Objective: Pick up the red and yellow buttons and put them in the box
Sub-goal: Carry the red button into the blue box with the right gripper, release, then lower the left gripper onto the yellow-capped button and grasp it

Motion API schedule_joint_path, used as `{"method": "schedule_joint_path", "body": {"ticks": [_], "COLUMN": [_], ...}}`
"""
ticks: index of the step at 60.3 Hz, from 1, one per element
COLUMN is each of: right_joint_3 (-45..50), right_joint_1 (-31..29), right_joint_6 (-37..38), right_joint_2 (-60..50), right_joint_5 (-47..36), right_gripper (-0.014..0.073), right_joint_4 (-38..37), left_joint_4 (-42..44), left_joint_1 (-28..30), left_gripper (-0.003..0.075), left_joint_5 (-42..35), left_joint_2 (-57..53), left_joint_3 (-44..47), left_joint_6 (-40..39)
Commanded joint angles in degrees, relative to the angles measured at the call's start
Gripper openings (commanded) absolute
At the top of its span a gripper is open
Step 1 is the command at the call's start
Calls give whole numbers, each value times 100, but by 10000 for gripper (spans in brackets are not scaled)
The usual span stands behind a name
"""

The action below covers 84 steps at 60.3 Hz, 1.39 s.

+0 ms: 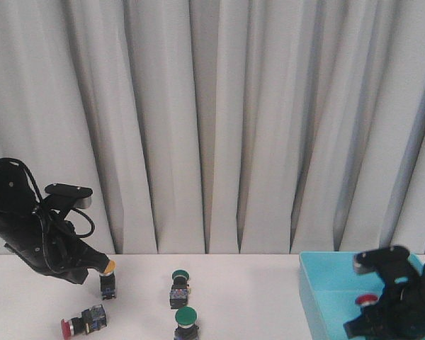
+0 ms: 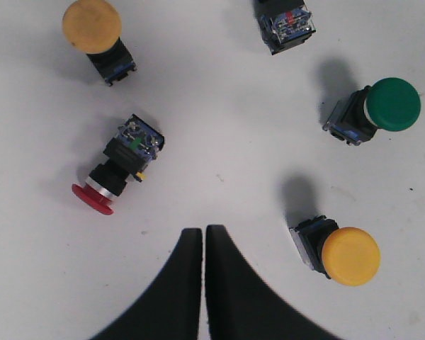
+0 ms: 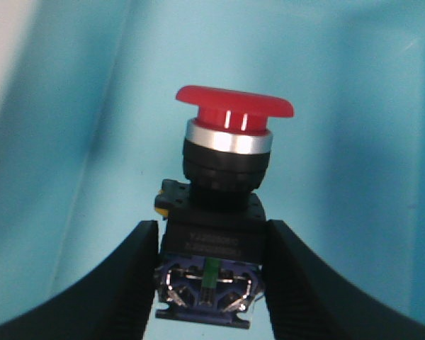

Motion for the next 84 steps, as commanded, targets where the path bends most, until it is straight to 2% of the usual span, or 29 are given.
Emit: {"method": "schedule_joint_path", "body": {"ticks": [1, 8, 16, 40, 52, 62, 80, 84], "right_joint_3": [-185, -185, -264, -1121, -1388, -1388, -1388, -1382], "right_joint_1": [-34, -34, -34, -34, -20, -20, -20, -20], "right_joint_6": [-13, -13, -58, -58, -58, -96, -196, -222], "right_joint_2": [113, 421, 686, 976, 593, 38, -1034, -1258], "right_joint_5": [-373, -528, -467, 616, 959, 1025, 1257, 1311], "right_gripper": [34, 50, 106, 434, 456, 456, 456, 456], "right_joint_4": [18, 142, 218, 286, 394, 442, 539, 558], "left_joint_4": [-82, -82, -82, -225, -376, -358, -381, -401], "left_joint_1": [-27, -40, -39, -39, -41, -41, -41, -55], "left_gripper": [-7, -7, -7, 3, 45, 153, 482, 530], "left_joint_5": [-113, -113, -92, 163, 59, -26, 92, 134], "left_joint_2": [-261, -261, -261, -261, -261, -261, -186, -109], "left_joint_3": [-181, -181, -181, -181, -181, -181, -181, -181], "left_joint_6": [-61, -61, -61, -56, -56, 57, 180, 37]}}
